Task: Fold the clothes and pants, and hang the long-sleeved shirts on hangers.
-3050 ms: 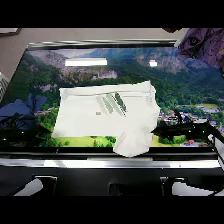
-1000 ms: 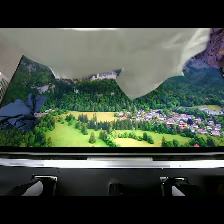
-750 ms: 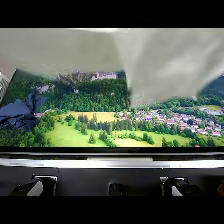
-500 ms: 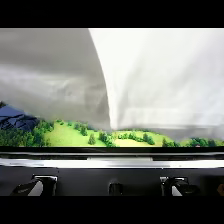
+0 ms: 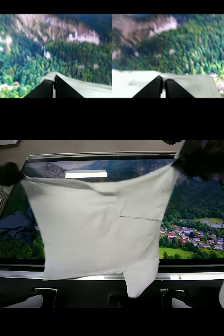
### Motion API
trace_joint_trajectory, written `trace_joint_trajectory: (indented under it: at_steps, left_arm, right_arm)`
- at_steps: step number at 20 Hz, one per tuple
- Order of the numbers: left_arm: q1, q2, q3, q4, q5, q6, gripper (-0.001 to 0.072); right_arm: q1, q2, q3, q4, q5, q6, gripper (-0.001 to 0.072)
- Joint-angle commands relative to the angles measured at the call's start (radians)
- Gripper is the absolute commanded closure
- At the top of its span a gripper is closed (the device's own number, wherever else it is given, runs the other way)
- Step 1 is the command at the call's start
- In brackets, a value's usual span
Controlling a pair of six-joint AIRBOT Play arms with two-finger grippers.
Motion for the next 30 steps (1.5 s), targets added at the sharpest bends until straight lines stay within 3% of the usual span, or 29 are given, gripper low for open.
trace_joint_trajectory:
  at_steps: [1,6,11,14,23,30]
  left_arm:
    - [-0.054,-0.276,0.008,-0.002,0.106,0.003,0.0694]
    - [-0.051,-0.534,0.16,-0.002,0.321,-0.004,0.0694]
    - [-0.051,-0.601,0.226,0.001,0.333,-0.004,0.0694]
    - [-0.044,-0.602,0.227,0.001,0.244,-0.005,0.0694]
    - [-0.038,-0.603,0.226,0.001,-0.229,-0.004,0.0693]
    - [-0.067,-0.603,0.226,0.084,-0.407,-0.096,0.0693]
  right_arm:
    - [0.001,-0.215,-0.079,-0.001,-0.136,-0.004,0.0678]
    - [0.001,-0.479,-0.078,0.008,-0.438,-0.01,0.0677]
    - [-0.001,-0.55,-0.078,-0.031,-0.539,-0.032,0.0678]
    - [-0.001,-0.546,-0.074,-0.053,-0.458,-0.031,0.0678]
    - [-0.001,-0.535,-0.072,-0.188,0.01,-0.023,0.0677]
    - [-0.001,-0.544,-0.072,-0.229,0.06,-0.023,0.0677]
